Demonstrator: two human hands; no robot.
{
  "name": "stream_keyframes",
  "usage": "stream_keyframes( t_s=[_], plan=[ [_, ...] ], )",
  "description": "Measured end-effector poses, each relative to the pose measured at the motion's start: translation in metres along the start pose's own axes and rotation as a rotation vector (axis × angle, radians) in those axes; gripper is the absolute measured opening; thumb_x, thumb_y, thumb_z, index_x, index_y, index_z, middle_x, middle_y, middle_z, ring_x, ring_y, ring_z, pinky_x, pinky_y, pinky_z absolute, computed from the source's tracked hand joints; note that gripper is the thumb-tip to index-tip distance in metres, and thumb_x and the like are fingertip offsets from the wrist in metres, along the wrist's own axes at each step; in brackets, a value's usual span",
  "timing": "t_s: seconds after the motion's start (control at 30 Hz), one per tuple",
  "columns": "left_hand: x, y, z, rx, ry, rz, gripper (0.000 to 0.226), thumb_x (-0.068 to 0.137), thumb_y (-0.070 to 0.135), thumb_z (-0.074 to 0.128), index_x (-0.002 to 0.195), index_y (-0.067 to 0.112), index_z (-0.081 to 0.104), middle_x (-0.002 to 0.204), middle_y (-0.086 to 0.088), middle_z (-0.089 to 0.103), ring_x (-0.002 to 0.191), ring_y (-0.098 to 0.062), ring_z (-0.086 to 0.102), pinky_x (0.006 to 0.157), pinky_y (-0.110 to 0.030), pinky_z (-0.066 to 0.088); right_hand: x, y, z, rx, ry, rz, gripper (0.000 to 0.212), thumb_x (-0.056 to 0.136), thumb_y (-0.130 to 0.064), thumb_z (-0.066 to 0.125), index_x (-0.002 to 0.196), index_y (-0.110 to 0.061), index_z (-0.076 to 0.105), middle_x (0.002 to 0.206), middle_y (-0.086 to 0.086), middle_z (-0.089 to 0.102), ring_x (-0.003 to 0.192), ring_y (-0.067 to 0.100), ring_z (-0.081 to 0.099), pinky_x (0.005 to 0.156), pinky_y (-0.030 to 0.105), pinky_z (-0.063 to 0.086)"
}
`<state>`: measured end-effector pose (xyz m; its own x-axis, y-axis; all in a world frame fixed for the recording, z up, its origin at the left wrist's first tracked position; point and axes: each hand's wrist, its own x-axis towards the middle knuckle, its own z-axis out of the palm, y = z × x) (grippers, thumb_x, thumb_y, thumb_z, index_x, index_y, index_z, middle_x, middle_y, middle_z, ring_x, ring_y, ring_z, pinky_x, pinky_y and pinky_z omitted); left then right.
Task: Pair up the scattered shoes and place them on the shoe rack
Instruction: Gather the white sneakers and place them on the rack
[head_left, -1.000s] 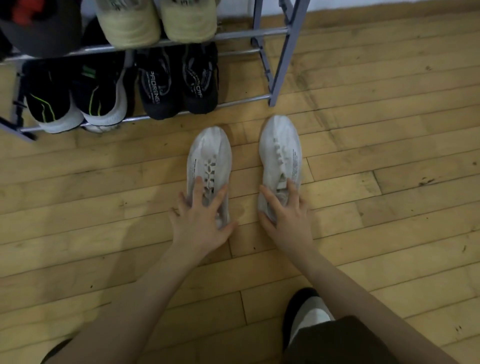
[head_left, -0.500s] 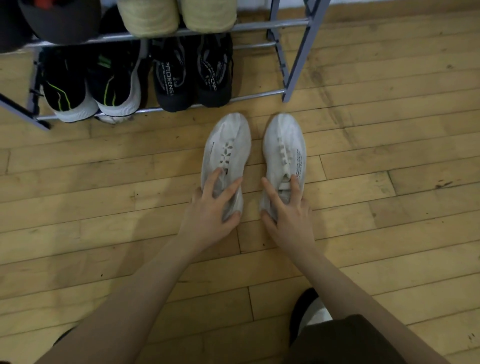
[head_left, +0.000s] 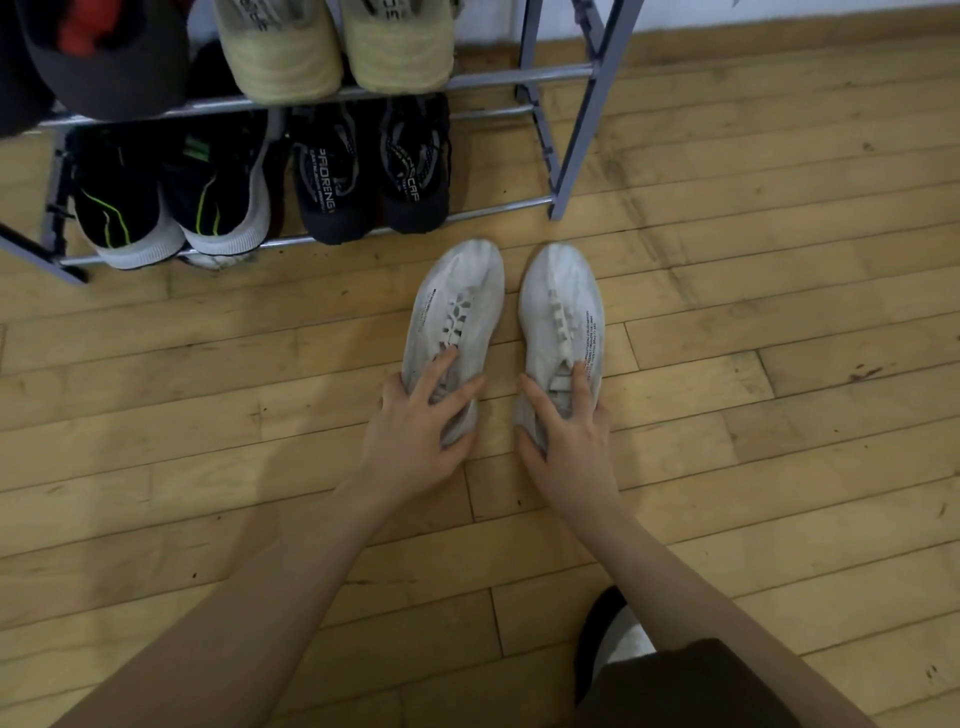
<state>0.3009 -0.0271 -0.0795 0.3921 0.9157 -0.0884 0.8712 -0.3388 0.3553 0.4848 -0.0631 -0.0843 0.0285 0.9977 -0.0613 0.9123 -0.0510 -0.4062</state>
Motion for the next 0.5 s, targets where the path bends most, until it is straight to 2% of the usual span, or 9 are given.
stream_keyframes(
  t_s=[0.1,0.27,0.4,0.5],
  plan=[
    [-0.001,0.011,-0.013,-0.074,0.098,0.016,0.054,0.079,0.038,0.068,0.129,0.03,0.053,0.146,0.0,0.038,0.091,-0.04,0.05,0.068,-0.044,0.052,-0.001,-0.006,-0.015,0.042,0.1,-0.004,0.052,0.087,-0.029,0.061,0.137,-0.029,0.046,0.151,0.026,0.02,0.112,0.052,0.041,0.09,0.054,0.041],
    [0.006,0.043,-0.04,-0.086,0.218,0.101,0.049,0.078,0.038,0.068,0.124,0.029,0.058,0.136,0.0,0.05,0.081,-0.034,0.051,0.054,-0.036,0.052,-0.001,-0.005,-0.05,0.07,0.232,-0.007,0.052,0.084,-0.029,0.065,0.134,-0.027,0.05,0.147,0.026,0.028,0.113,0.049,0.044,0.093,0.056,0.043],
    [0.016,0.071,-0.07,-0.093,0.277,0.178,0.046,0.082,0.044,0.059,0.126,0.031,0.056,0.136,0.0,0.051,0.084,-0.033,0.052,0.055,-0.038,0.053,0.0,-0.006,-0.085,0.084,0.37,-0.024,0.047,0.085,-0.03,0.064,0.131,-0.024,0.054,0.143,0.028,0.034,0.111,0.045,0.049,0.089,0.051,0.045],
    [0.026,0.091,-0.096,-0.08,0.339,0.228,0.045,0.083,0.042,0.06,0.126,0.03,0.057,0.135,-0.001,0.052,0.083,-0.034,0.052,0.055,-0.04,0.053,0.006,-0.005,-0.116,0.102,0.453,-0.017,0.048,0.087,-0.036,0.059,0.134,-0.028,0.05,0.146,0.025,0.031,0.121,0.044,0.044,0.093,0.052,0.043]
  ],
)
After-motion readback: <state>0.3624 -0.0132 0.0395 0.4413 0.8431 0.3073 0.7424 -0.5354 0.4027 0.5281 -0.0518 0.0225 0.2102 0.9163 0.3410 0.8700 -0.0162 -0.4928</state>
